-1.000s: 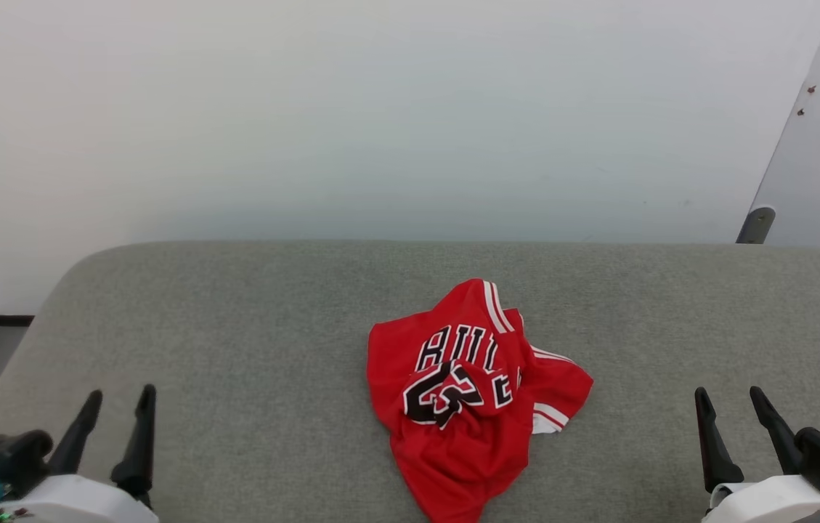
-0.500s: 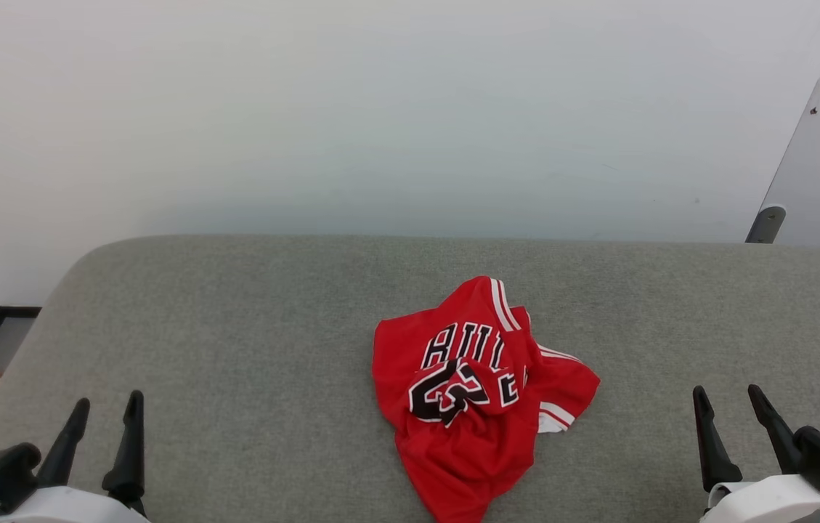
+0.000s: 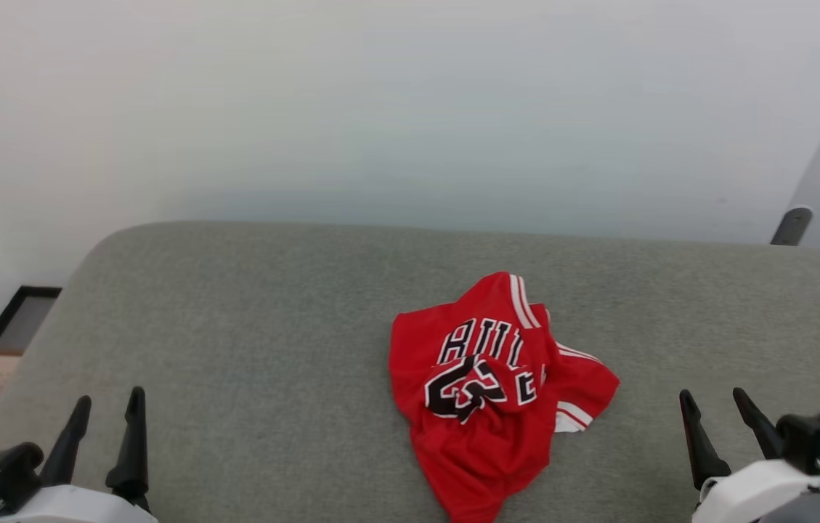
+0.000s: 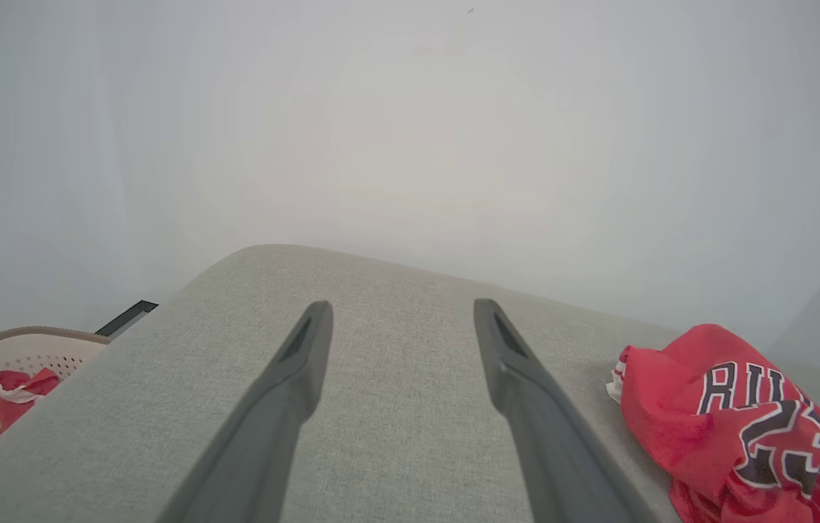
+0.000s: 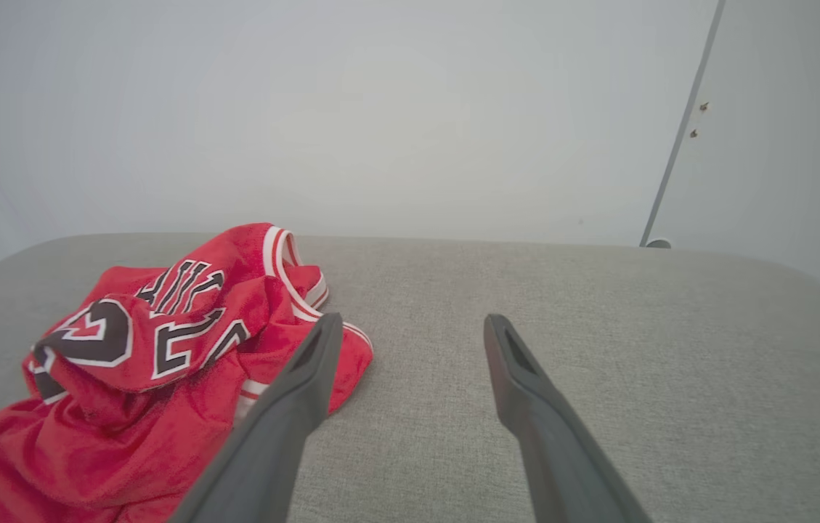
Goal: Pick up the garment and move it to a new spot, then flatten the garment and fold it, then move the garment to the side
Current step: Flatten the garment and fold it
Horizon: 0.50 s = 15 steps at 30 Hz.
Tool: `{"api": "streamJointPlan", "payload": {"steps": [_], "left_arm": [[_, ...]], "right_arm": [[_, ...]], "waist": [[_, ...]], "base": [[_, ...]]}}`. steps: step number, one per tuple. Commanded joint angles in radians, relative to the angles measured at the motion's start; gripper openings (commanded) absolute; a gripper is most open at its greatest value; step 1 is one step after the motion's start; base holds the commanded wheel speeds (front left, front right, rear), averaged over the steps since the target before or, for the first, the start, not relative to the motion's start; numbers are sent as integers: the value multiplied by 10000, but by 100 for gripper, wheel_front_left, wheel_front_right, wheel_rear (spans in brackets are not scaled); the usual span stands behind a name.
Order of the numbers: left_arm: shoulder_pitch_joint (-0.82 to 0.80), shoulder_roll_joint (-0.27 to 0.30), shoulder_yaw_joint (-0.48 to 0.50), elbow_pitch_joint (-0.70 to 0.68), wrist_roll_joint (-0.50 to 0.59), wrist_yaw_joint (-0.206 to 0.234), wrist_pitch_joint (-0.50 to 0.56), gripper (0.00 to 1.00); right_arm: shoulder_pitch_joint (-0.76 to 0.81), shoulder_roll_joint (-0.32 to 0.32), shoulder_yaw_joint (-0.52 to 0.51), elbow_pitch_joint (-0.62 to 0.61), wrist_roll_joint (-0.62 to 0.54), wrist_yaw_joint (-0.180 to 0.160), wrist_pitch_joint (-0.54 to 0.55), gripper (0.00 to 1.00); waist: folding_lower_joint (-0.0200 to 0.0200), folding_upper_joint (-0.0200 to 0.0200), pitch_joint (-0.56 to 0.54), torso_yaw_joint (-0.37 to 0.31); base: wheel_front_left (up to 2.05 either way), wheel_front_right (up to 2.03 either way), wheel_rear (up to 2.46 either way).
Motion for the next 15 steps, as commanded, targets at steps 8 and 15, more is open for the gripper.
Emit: {"api": "streamJointPlan", "payload": {"steps": [8,15], "left_arm": [[-176,-196,-191,-151,255,39,7,100],[-417,-401,-374,-155,326,-30,6,100]], "right_arm": [[-868,-206,170,835,452,4,1721,100],[-1553,-369,439,1629,619,4,2919,100]], "waist": [[0,0,421,728],[0,0,830,1217]], "base": [[0,0,0],[0,0,0]]}}
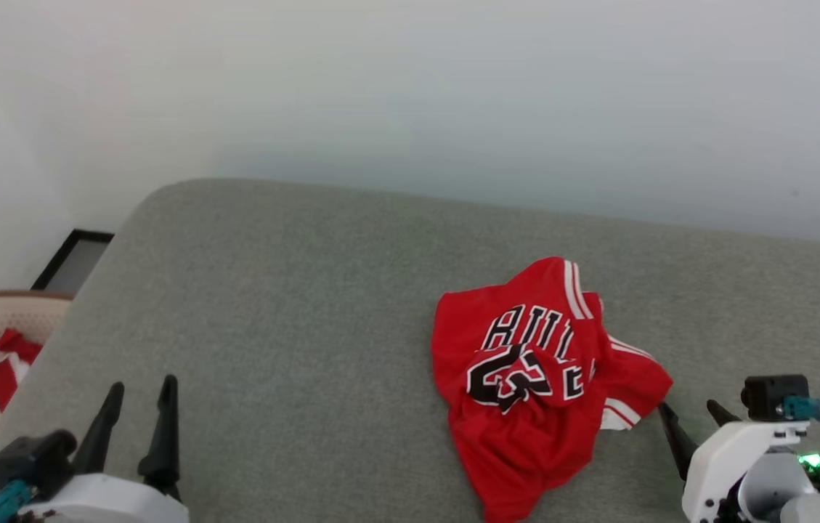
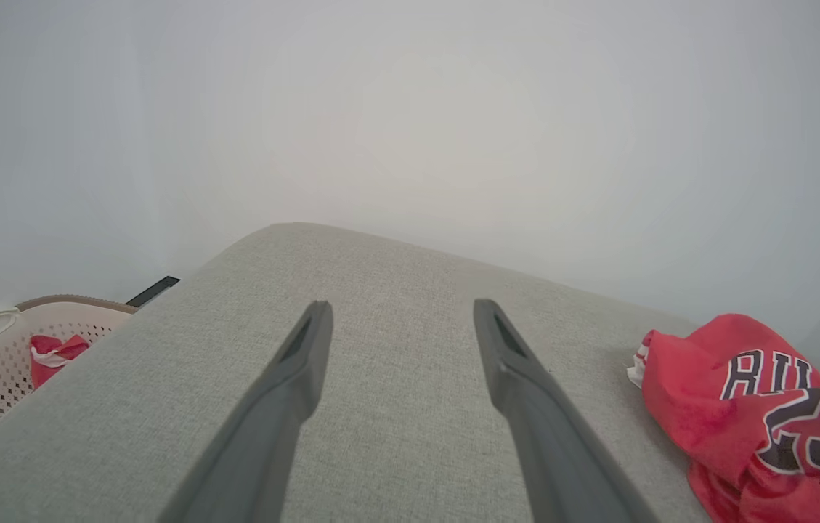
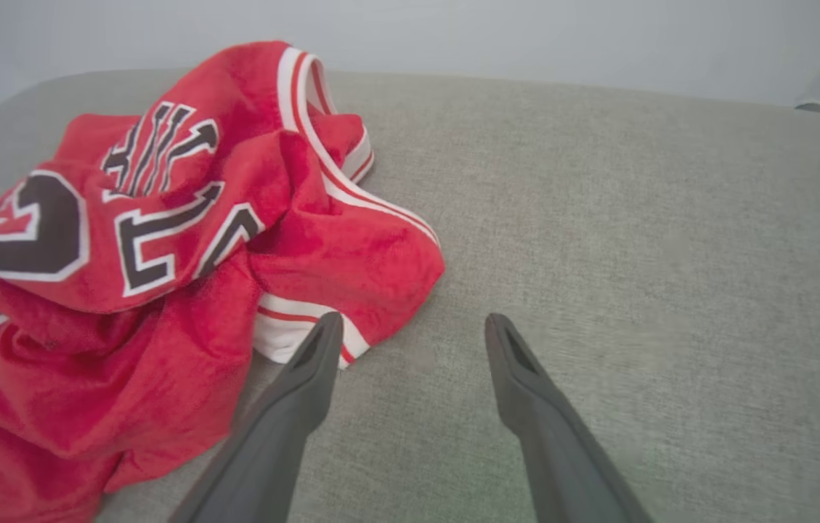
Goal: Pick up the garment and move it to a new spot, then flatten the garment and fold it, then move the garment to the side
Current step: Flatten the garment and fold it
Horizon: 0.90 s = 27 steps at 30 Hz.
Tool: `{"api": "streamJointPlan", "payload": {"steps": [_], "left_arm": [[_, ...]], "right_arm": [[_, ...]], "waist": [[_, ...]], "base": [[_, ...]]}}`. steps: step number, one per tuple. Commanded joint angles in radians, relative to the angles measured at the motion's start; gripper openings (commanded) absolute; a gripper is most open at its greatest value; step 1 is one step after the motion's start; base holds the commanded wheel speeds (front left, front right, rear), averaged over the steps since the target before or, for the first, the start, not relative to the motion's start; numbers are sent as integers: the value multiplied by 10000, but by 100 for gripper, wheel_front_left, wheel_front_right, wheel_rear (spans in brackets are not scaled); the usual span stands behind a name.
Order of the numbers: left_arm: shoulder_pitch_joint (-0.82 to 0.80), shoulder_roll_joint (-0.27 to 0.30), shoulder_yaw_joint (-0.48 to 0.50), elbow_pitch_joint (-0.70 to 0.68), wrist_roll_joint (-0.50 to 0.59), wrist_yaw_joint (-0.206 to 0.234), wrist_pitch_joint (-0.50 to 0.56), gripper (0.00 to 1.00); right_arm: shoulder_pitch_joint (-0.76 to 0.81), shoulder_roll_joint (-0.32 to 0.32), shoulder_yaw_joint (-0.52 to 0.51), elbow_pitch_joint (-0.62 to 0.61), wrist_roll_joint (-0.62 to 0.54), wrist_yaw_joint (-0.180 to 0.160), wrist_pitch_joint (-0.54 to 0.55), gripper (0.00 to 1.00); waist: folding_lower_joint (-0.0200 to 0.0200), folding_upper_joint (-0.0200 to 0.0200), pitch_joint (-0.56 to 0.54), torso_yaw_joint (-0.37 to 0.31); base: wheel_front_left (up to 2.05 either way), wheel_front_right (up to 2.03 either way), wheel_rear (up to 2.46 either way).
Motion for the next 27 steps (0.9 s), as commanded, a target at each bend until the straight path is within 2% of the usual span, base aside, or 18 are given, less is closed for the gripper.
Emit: {"api": "streamJointPlan", "payload": {"steps": [1,8,18,19,21,27], "left_arm": [[-220,-67,-37,-16,80,-45,6,100],[-660,-298,-220,66,205,-143,7,100],[-1011,-694,-89,250,430,-244,4,100],[-1041,-758,-63,265,413,-269,4,100],[-1068,-822,-12,327,473,-313,4,100],[-1032,-1029,244,414,560,-426,4,100]], "right_arm": [[-298,-96,60,134,68,4,171,100],[-1145,-281,249,912,148,4,784,100],[-2074,-290,514,2560,339,4,1106,100],[-2122,-283,599,2725,367,4,1122,83],[-2209,-278,740,3001,488,4,1091,0],[-2443,-470,1218,3464,800,-3,766,0]], "waist": [[0,0,365,309],[0,0,1031,701],[0,0,1533,989],[0,0,1561,1007],[0,0,1595,1025],[0,0,1613,980]], "base": [[0,0,0],[0,0,0],[0,0,0],[0,0,0],[0,0,0],[0,0,0]]}}
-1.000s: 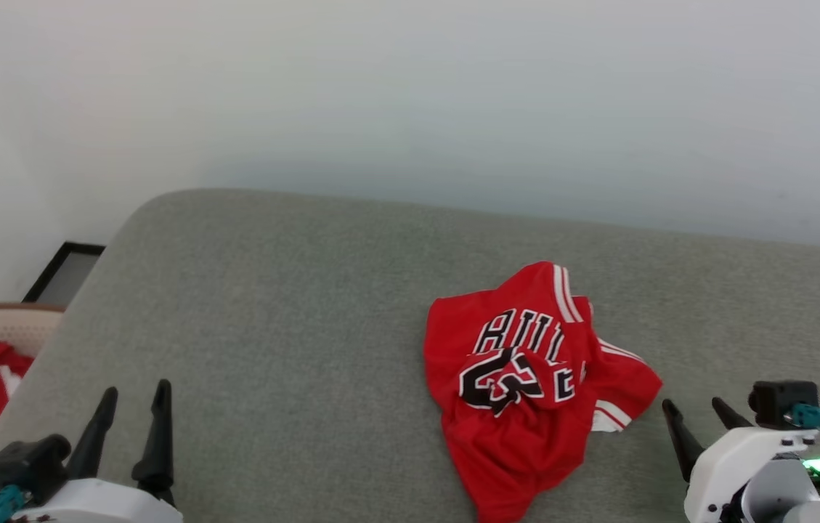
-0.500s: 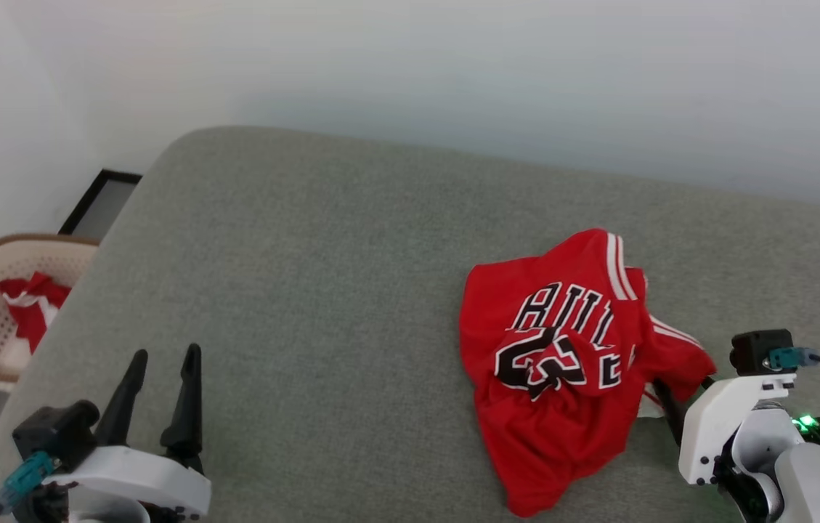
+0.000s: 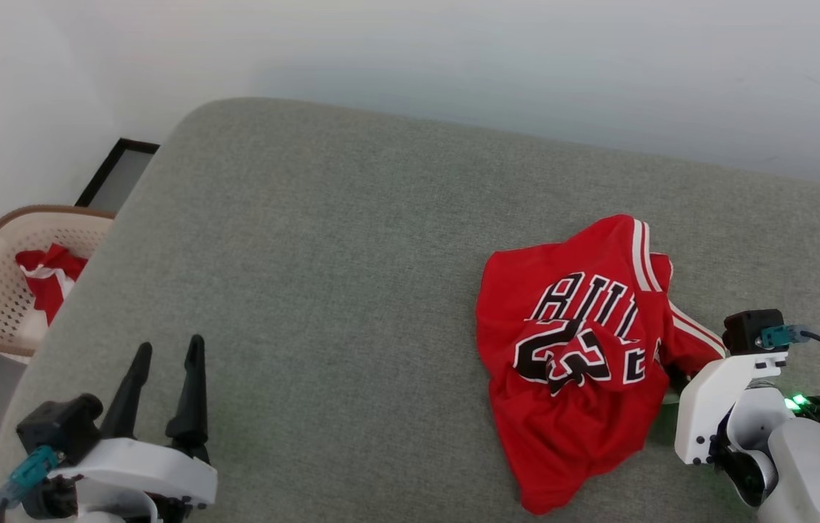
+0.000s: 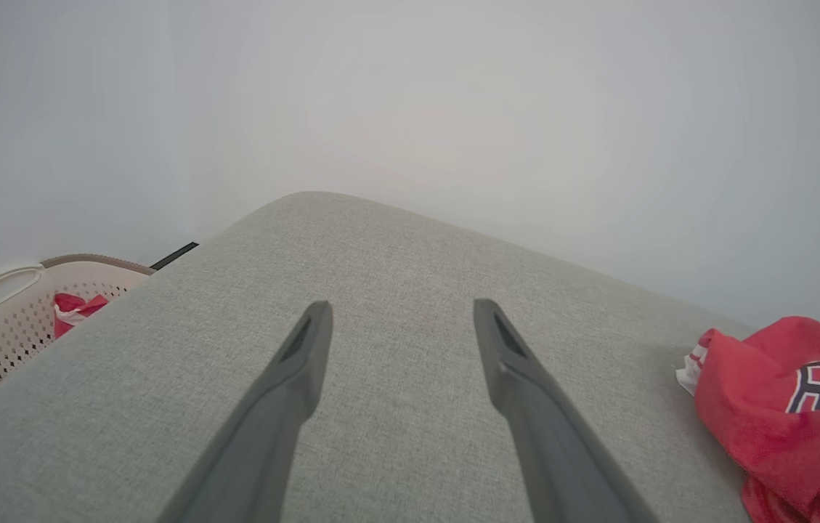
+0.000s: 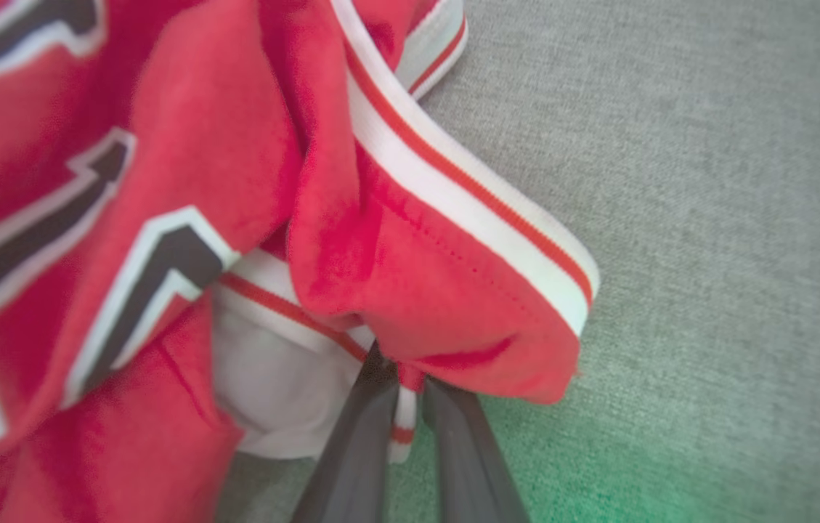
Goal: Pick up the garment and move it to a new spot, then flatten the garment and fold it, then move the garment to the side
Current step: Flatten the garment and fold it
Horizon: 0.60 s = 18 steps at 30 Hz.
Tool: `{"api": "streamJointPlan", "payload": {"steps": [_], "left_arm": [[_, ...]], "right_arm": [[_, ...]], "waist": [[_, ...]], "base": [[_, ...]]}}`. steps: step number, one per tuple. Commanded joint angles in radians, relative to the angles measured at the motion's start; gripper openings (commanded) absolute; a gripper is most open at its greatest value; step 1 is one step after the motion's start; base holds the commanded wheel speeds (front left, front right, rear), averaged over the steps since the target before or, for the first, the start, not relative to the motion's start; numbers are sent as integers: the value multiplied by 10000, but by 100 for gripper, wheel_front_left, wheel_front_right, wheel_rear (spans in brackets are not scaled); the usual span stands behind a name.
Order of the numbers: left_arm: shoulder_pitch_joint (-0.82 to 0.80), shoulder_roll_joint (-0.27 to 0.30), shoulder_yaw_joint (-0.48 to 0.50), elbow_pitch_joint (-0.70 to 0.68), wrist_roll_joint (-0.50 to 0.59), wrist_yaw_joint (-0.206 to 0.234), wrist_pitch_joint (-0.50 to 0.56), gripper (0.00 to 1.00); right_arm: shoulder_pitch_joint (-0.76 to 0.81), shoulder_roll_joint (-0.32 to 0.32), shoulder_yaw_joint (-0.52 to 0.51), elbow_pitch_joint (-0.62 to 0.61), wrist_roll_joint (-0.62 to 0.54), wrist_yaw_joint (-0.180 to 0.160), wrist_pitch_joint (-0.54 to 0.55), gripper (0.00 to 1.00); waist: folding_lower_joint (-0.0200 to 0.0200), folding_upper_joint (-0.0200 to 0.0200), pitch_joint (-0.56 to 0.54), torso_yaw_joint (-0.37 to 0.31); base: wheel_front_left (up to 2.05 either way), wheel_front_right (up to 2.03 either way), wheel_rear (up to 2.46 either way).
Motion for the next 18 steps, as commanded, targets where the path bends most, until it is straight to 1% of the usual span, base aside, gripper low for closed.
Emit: {"api": "streamJointPlan", "payload": {"steps": [1,6,9,14,18], "left_arm": [[24,-29,94,20,168,-1,4,100],[143,-116,233,39,251,-13,3,100],[218,-147,304,72,327,-63,3,100],[332,-209,360,125,434,-99,5,100],[496,-235,398,128,489,-122,3,100]], "right_arm": [[181,-67,227,385,76,-15,1,0],[-68,-320,457,411,-44,-18,-280,0],[-290,-462,704,219,-192,-16,-523,0],[-574,-529,1265,-497,-503,-12,-822,0],[-734,-448,1955,-1294,-592,-12,-754,0]], "waist": [[0,-1,-29,-51],[0,-1,-137,-137],[0,-1,-268,-178],[0,-1,-554,-207],[0,-1,-774,-189]], "base": [[0,0,0],[0,0,0],[0,0,0],[0,0,0],[0,0,0]]}}
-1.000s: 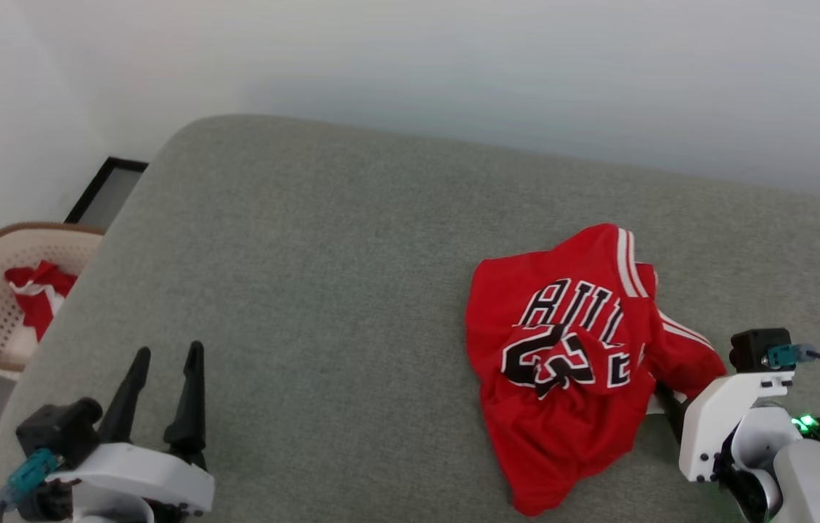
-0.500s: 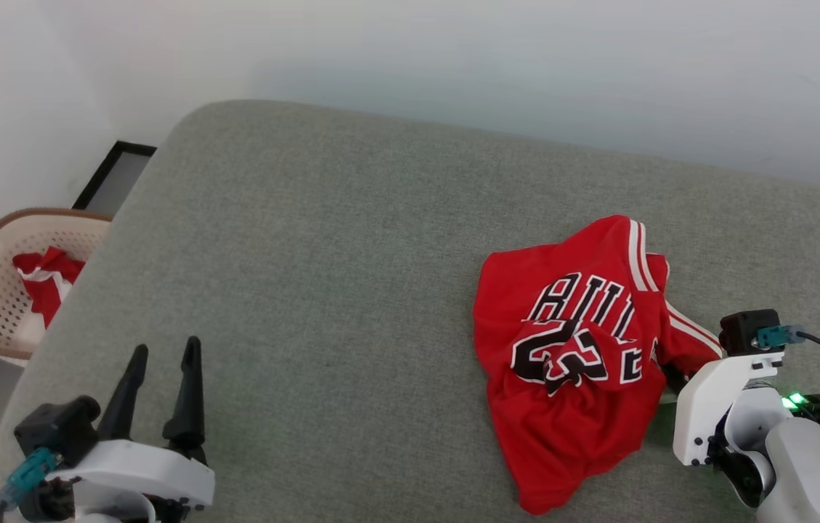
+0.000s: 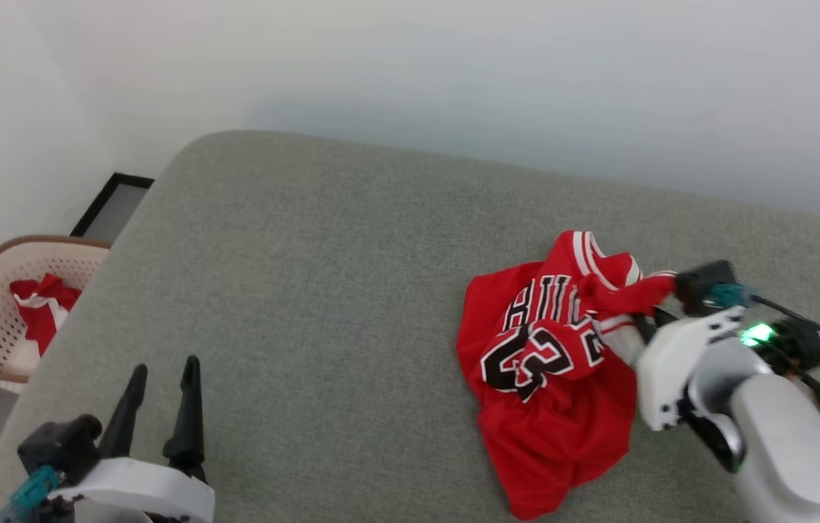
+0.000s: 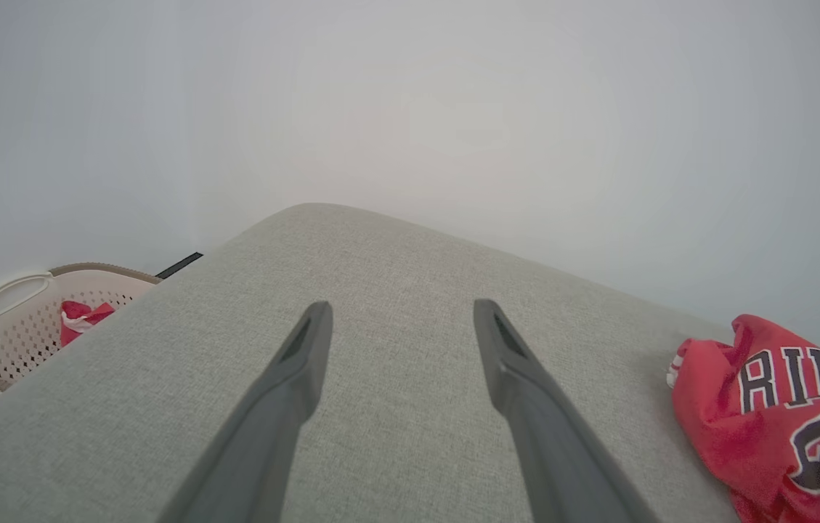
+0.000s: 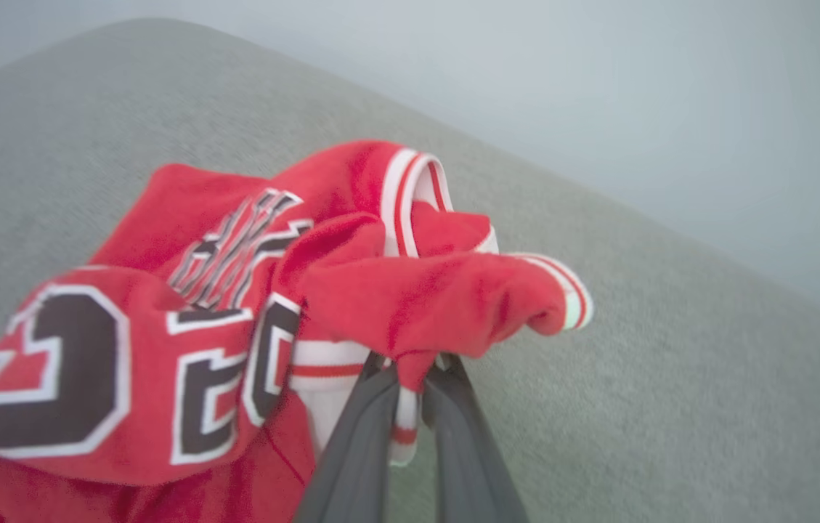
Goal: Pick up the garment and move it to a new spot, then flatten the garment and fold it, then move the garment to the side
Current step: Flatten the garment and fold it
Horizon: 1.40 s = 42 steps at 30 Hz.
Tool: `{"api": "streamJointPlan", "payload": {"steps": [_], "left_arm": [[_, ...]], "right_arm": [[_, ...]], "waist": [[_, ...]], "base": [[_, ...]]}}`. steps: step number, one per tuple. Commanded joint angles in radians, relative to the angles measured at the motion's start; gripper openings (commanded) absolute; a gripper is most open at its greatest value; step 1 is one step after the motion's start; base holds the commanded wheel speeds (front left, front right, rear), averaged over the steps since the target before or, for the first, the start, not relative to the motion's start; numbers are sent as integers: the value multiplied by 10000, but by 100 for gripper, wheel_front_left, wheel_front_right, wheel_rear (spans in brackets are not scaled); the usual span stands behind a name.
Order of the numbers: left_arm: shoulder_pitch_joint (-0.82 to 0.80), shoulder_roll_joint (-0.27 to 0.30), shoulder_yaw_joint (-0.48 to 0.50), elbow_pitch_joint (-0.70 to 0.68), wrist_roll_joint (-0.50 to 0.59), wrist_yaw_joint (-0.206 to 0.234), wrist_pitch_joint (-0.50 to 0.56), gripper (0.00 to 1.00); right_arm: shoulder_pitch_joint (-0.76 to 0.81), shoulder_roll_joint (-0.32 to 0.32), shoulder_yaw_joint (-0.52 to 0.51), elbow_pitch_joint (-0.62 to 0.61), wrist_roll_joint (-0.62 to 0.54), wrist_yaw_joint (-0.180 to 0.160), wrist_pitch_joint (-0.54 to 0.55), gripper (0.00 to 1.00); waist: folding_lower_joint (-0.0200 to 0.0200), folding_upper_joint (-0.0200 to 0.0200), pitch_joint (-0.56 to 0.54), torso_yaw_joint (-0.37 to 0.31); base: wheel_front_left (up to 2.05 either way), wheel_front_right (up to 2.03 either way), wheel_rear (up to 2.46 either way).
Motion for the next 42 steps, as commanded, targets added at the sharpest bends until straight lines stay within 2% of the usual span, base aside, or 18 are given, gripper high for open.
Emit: {"api": "streamJointPlan", "payload": {"steps": [1,8,12,16,18,20,21,22,30,36,42], "left_arm": [[142,-17,19,15,75,-70,7,100],[245,-46,-21,54,50,-78,5,100],[211,-77,-79,97,49,-64,5,100],[103,-129,-133,161,12,-93,5,100],[52,-161,-169,215,-7,-102,5,100],[-4,-185,-203,270,-17,-128,5,100],[-38,-200,-212,301,-33,-141,7,100],[-60,-205,-213,324,-37,-153,7,100],[85,-183,-87,422,-13,-121,5,100],[369,-83,115,320,42,-71,7,100],[708,-5,292,93,15,19,5,100]], "right_arm": [[-79,119,230,-204,-16,-10,65,0],[13,572,1937,-1400,504,-10,517,0],[158,816,2895,-1489,851,-10,693,0],[181,1042,3837,-1189,1135,-10,676,9],[135,1117,4202,-918,1332,-10,578,21],[38,1176,4441,-642,1433,-10,479,40],[-38,1195,4523,-511,1501,-10,416,80],[-102,1228,4599,-395,1573,-10,373,100],[-405,1127,4559,-133,2156,-10,-13,100],[-97,779,4062,-787,2453,-10,-40,100],[512,541,3124,-1755,2354,-10,53,100]], "waist": [[-1,0,-143,24],[-1,0,-359,139],[-1,0,-389,206],[-1,0,-382,268],[-1,0,-374,291],[-1,0,-374,305],[-1,0,-378,314],[-1,0,-380,314],[-1,0,-523,124],[-1,0,-773,-164],[-1,0,-958,-480]], "base": [[0,0,0],[0,0,0],[0,0,0],[0,0,0],[0,0,0],[0,0,0],[0,0,0],[0,0,0],[0,0,0],[0,0,0],[0,0,0]]}}
